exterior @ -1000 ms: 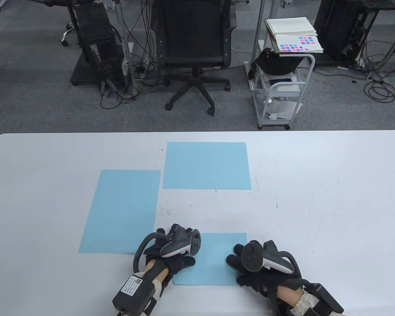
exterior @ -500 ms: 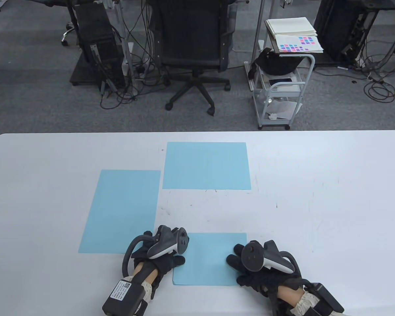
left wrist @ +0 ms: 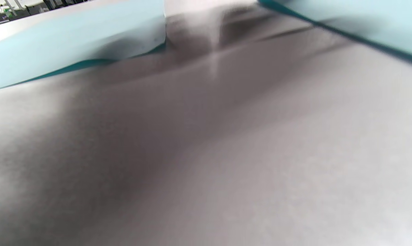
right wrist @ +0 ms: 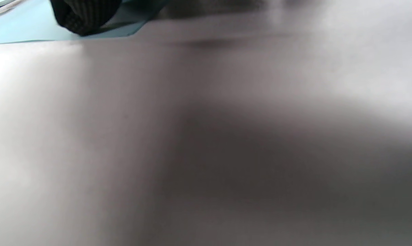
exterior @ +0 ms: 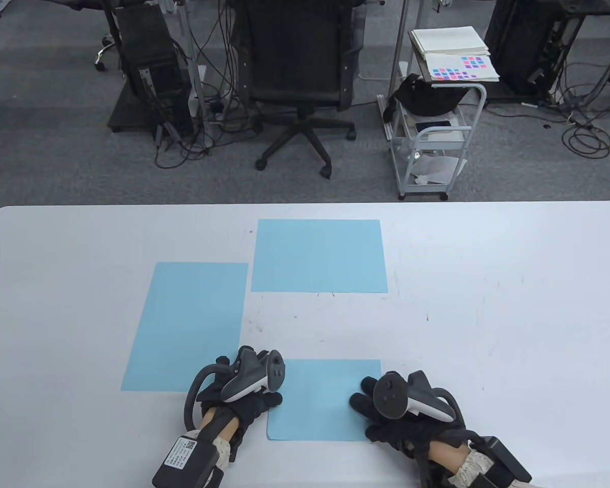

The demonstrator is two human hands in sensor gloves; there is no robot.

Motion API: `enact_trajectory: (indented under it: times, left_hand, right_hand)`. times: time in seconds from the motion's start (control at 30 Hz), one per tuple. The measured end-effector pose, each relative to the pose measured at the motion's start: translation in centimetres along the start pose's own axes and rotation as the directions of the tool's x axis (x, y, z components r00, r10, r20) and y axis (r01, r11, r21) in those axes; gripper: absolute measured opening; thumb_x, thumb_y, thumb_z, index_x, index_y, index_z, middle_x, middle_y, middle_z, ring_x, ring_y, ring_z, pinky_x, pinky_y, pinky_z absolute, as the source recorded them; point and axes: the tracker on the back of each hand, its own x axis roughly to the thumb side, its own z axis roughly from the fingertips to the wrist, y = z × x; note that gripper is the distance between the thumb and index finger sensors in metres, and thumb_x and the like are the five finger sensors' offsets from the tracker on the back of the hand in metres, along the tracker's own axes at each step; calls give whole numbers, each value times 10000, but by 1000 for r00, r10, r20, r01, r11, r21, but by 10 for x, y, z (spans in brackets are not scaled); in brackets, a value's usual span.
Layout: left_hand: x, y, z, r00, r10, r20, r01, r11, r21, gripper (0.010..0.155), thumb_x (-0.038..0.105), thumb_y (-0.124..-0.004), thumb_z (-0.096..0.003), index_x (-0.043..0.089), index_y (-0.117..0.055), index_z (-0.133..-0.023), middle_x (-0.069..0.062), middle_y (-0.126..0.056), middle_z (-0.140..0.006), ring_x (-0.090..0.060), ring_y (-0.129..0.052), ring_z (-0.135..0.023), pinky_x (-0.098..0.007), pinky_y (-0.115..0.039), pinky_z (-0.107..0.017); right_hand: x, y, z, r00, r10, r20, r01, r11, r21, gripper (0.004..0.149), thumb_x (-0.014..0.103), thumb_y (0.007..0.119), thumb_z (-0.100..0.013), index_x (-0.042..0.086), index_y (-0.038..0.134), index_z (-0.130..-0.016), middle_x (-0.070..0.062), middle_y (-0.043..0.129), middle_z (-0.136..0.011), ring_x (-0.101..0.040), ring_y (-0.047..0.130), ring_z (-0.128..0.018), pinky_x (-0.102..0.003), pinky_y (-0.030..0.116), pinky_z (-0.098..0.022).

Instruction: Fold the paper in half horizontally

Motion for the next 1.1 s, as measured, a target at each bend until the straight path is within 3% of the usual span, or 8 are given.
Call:
enact_trajectory:
  times: [0.27, 0.67, 1.1]
  left_hand:
    - [-14, 13, 24, 993, 114, 12, -115, 981, 157, 727, 671, -597, -324, 614, -324, -995, 292, -291, -1178, -114, -270, -1170, -507, -375, -888]
    - [-21, 17, 47, 987, 159, 10, -154, 939, 307, 746, 680, -596, -323, 613, -301, -1004, 261, -254, -1193, -141, -237, -1176, -529, -346, -888]
    - [-32, 12, 56, 988, 153, -29, -132, 924, 360, 759, 689, -593, -317, 628, -268, -1000, 246, -201, -1199, -162, -171, -1173, -556, -291, -885]
  right_hand:
    - [0, 0, 0, 1000, -4, -1, 4, 1000, -1, 657, 471, 667, -467, 522, 303, -1012, 216, 97, -1149, -297, -20, -1057, -652, 18, -704]
    - [0, 0, 0, 1000, -5, -2, 5, 1000, -6, 656, 468, 669, -466, 522, 308, -1011, 214, 104, -1150, -298, -16, -1058, -653, 18, -703]
    - [2, -6, -2, 1000, 5, 9, -5, 1000, -31, 658, 452, 726, -460, 495, 384, -1020, 185, 185, -1168, -327, 64, -1071, -660, 22, -703]
